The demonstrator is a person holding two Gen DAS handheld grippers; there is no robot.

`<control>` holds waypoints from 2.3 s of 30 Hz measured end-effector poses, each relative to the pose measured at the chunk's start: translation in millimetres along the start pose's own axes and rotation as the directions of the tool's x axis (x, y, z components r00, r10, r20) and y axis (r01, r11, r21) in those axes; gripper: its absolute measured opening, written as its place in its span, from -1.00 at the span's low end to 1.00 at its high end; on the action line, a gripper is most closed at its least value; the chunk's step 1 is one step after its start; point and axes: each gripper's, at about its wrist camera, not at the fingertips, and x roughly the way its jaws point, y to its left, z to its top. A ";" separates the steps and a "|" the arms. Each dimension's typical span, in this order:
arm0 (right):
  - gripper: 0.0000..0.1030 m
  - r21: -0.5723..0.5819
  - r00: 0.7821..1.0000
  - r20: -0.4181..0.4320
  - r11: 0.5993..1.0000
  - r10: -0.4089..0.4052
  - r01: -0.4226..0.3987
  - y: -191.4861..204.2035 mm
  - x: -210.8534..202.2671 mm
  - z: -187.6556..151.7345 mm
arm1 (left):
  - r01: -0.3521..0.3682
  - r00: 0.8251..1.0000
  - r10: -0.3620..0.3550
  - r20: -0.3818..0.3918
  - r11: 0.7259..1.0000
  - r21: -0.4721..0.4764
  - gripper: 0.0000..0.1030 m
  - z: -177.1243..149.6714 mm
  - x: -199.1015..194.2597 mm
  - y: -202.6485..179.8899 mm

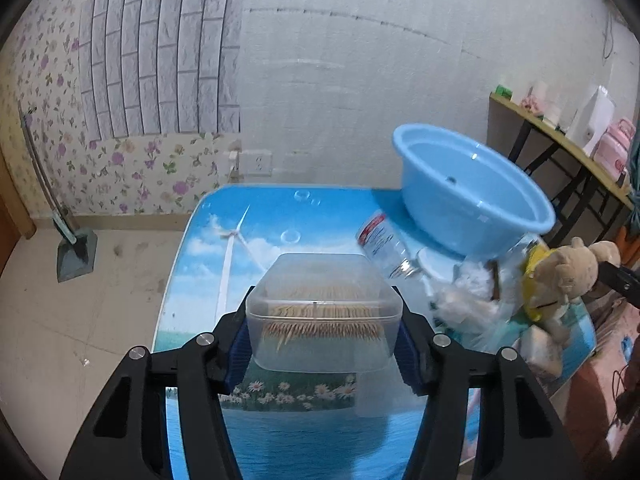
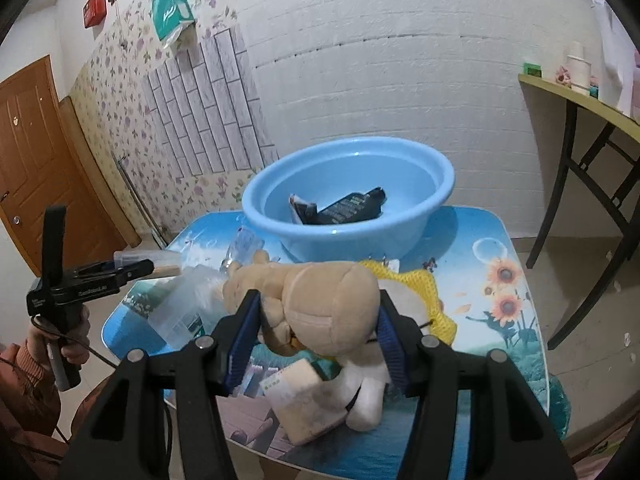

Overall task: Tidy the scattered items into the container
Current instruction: 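Grasp the clear toothpick box with left tool while right grasps beige plush dog, then lower toothpick box and plush dog into the blue basin and release both, then grasp the frosted plastic box with left tool while right grasps white-yellow plush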

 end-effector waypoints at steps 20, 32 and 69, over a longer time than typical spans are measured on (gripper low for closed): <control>0.06 0.007 0.994 0.103 1.000 -0.031 0.030 -22.3 16.0 56.8 | 0.173 0.977 -0.194 0.088 0.965 0.197 0.14 75.7 11.0 -132.1; 0.44 0.038 0.998 0.066 0.999 -0.019 0.016 -43.2 51.0 56.4 | 0.145 0.989 -0.151 0.006 0.961 0.236 0.40 61.4 64.5 -155.7; 0.84 0.043 0.983 -0.149 0.992 -0.107 0.115 -36.4 45.8 -41.2 | 0.046 0.984 -0.032 -0.173 0.996 0.079 0.81 -54.3 50.3 -41.3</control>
